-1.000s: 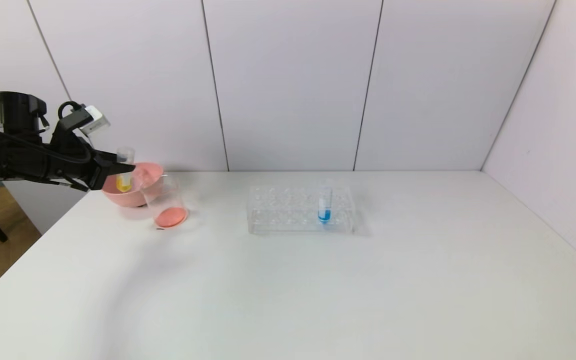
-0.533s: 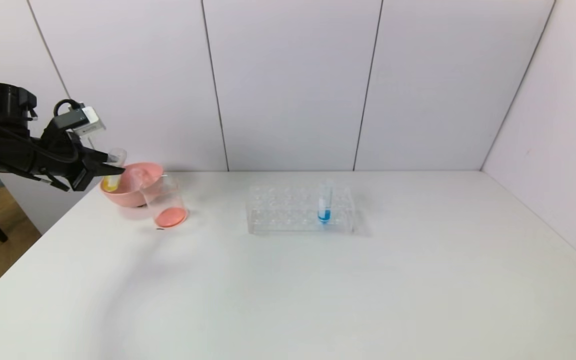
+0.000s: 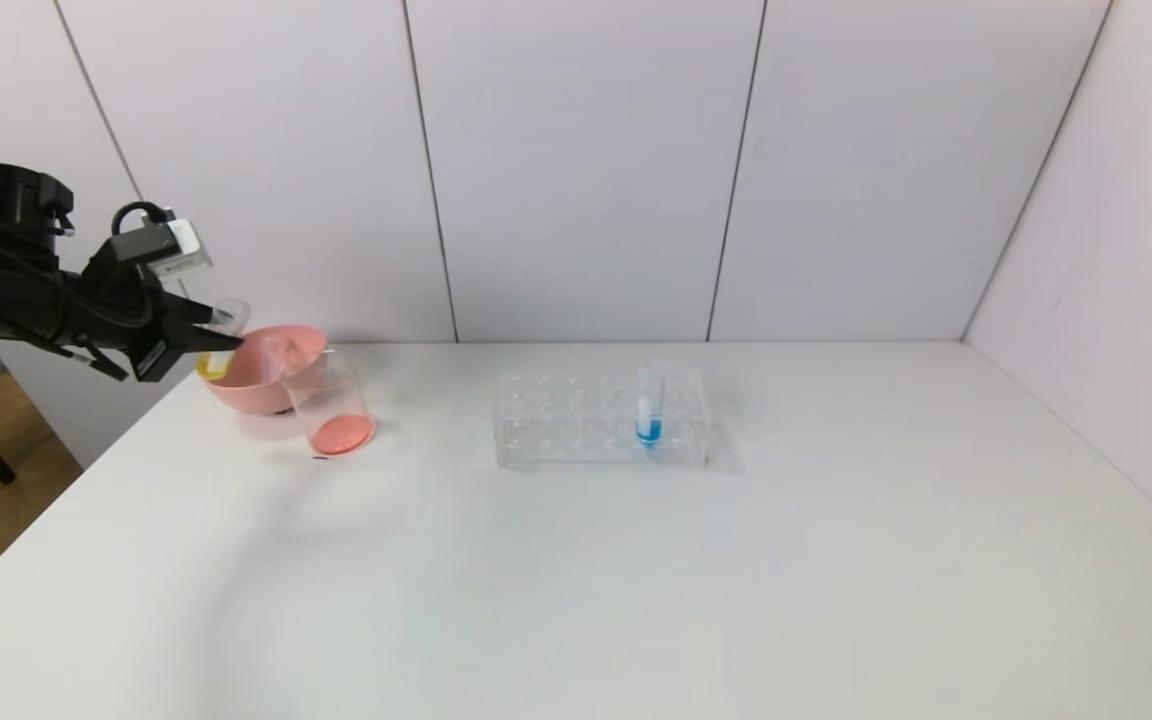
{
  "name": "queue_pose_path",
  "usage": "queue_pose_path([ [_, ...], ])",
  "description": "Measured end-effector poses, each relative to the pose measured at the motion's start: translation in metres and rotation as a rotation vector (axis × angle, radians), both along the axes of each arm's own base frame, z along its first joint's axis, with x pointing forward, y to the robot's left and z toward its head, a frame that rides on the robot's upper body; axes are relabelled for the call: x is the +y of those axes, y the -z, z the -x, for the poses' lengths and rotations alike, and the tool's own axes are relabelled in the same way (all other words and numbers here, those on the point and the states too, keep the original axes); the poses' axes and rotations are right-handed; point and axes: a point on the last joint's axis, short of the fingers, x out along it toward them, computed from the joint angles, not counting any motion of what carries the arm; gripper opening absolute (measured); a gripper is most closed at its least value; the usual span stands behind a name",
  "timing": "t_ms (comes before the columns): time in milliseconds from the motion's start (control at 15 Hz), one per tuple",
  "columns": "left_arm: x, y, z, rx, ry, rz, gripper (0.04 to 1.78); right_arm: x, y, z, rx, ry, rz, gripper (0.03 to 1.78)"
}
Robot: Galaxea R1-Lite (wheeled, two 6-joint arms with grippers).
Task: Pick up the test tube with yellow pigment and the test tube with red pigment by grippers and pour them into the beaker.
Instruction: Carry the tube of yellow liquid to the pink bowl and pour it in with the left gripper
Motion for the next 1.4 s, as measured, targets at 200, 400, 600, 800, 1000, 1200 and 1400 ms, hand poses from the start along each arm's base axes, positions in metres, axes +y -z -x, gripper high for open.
queue_pose_path([
  [200, -0.001, 0.001, -0.001, -0.004, 0.012, -0.011, 0.43, 0.0, 0.0, 0.0, 0.0, 0.0, 0.0, 1.7],
  [400, -0.001, -0.002, -0.001, 0.012, 0.037, -0.038, 0.43, 0.0, 0.0, 0.0, 0.0, 0.0, 0.0, 1.7],
  [600, -0.002, -0.008, 0.001, 0.064, 0.06, -0.08, 0.43, 0.0, 0.0, 0.0, 0.0, 0.0, 0.0, 1.7],
  [800, -0.005, -0.011, 0.0, 0.098, 0.074, -0.099, 0.43, 0.0, 0.0, 0.0, 0.0, 0.0, 0.0, 1.7],
  [1000, -0.012, -0.016, -0.004, 0.106, 0.094, -0.112, 0.43, 0.0, 0.0, 0.0, 0.0, 0.0, 0.0, 1.7],
  [1200, -0.018, -0.021, -0.006, 0.129, 0.111, -0.16, 0.43, 0.0, 0.0, 0.0, 0.0, 0.0, 0.0, 1.7],
  [1400, -0.021, -0.019, -0.011, 0.129, 0.12, -0.169, 0.43, 0.0, 0.0, 0.0, 0.0, 0.0, 0.0, 1.7],
])
